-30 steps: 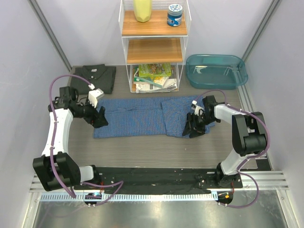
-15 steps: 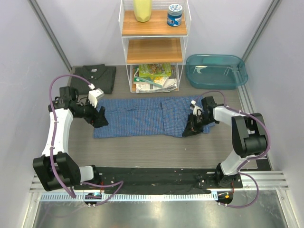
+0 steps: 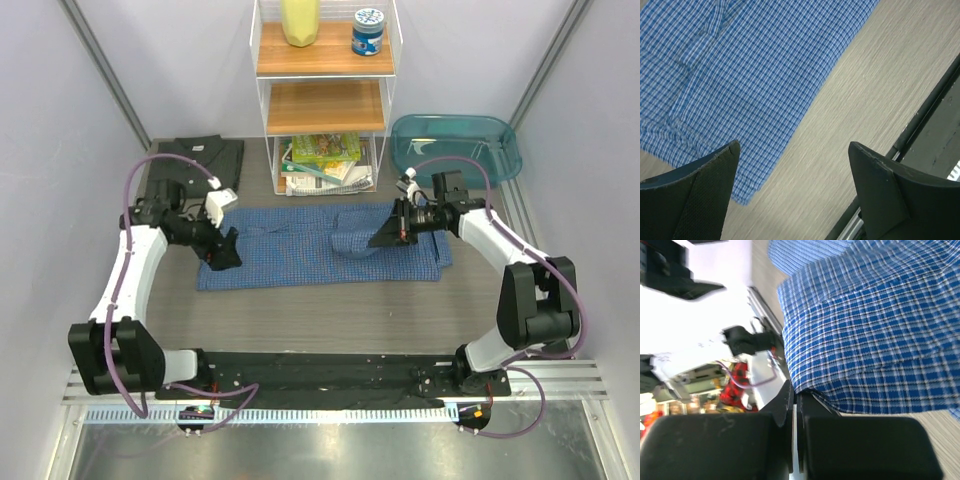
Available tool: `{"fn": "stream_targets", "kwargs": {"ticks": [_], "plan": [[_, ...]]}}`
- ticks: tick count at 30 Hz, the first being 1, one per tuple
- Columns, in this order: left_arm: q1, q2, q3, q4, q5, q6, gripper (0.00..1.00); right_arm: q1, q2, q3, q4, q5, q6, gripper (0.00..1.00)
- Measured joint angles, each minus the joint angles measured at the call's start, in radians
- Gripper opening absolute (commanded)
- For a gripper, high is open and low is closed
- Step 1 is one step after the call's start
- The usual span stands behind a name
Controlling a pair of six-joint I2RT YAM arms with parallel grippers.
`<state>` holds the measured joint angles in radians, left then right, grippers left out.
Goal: Fold and stack the long sleeve shirts
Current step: Fold the shirt
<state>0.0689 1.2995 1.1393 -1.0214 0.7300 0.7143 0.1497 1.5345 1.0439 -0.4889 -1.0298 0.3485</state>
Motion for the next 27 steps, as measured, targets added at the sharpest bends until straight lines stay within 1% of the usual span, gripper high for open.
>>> {"fn": "stream_targets", "kwargs": {"ticks": [4,7,8,10,12,15,17,19,21,23,24,25,27], "plan": [[-0.116,0.009,-0.01,0.102,-0.057,-0.064,1.0,0.0,0.057,0.01,0.08,-0.02,0.078,0.01],[-0.27,0.021,-0.053,0.259,-0.142,-0.158,1.0,-0.002,0.145,-0.006,0.197,-0.015,0.181,0.01],[-0.311,0.029,-0.065,0.301,-0.161,-0.188,1.0,-0.003,0.169,-0.023,0.254,-0.013,0.231,0.01],[-0.376,0.051,-0.077,0.375,-0.192,-0.245,1.0,-0.003,0.194,-0.095,0.429,-0.006,0.368,0.01],[-0.422,0.091,-0.077,0.459,-0.193,-0.342,1.0,-0.004,0.207,-0.167,0.596,-0.003,0.513,0.01],[-0.442,0.159,-0.08,0.611,-0.168,-0.537,1.0,-0.007,0.249,-0.225,0.853,0.006,0.743,0.01],[-0.453,0.193,-0.087,0.702,-0.177,-0.637,1.0,-0.008,0.273,-0.229,0.958,0.031,0.845,0.01],[-0.487,0.221,-0.087,0.773,-0.235,-0.69,1.0,-0.008,0.277,-0.229,0.996,0.065,0.889,0.01],[-0.551,0.245,-0.082,0.82,-0.294,-0.703,1.0,-0.01,0.277,-0.229,0.997,0.108,0.902,0.01],[-0.616,0.272,-0.073,0.848,-0.362,-0.683,1.0,-0.012,0.281,-0.229,0.981,0.155,0.911,0.01],[-0.628,0.288,-0.068,0.861,-0.396,-0.673,1.0,-0.013,0.286,-0.229,0.977,0.177,0.912,0.01],[-0.676,0.304,-0.064,0.875,-0.441,-0.652,1.0,-0.014,0.29,-0.229,0.969,0.195,0.912,0.01],[-0.731,0.334,-0.063,0.901,-0.519,-0.601,1.0,-0.017,0.298,-0.229,0.937,0.241,0.905,0.01]]}}
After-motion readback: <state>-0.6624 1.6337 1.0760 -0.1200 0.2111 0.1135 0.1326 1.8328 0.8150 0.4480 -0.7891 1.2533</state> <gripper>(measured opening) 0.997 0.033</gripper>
